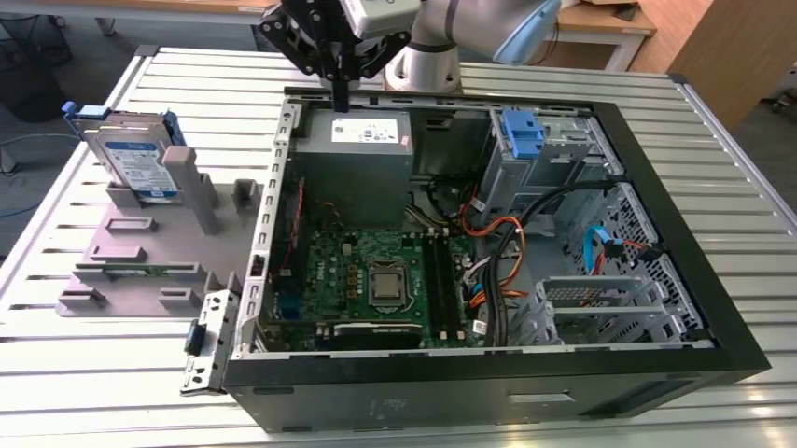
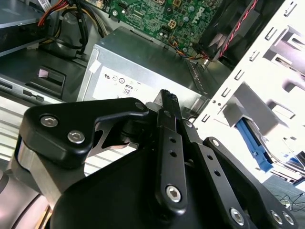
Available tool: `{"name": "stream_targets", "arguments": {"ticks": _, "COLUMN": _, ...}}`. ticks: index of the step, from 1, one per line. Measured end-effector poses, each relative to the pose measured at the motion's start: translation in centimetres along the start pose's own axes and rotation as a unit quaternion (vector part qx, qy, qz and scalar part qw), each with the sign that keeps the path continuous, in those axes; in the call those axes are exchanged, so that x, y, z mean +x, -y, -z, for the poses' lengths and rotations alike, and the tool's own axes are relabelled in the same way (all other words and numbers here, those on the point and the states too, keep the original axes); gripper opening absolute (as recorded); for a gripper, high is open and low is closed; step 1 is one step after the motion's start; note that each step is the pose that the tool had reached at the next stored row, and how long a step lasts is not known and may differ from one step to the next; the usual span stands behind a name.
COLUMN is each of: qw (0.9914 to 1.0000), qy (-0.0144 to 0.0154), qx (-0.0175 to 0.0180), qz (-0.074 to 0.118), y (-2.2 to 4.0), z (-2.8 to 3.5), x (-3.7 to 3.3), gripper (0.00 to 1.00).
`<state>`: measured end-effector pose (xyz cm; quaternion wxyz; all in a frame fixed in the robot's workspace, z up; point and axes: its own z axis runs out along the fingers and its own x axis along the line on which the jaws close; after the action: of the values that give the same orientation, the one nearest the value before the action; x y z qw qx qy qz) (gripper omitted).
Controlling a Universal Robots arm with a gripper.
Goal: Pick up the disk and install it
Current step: 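Reach for the disk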
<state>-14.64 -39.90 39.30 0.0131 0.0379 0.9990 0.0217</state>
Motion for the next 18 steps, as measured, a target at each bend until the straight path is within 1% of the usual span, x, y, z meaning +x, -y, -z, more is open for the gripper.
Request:
{"name": "stream_targets", "arguments": {"ticks": 6, "qw": 1.0, "qy": 0.0, "qx": 0.0, "qz": 0.0, "y": 0.03, "z": -0.02, "x": 0.52, "gripper": 0.11}}
{"name": "stream_targets", "arguments": {"ticks": 18, "qw": 1.0, "qy": 0.0, "qx": 0.0, "qz": 0.0, "y": 0.05, "z": -0.01, "x": 0.76, "gripper": 0.11}}
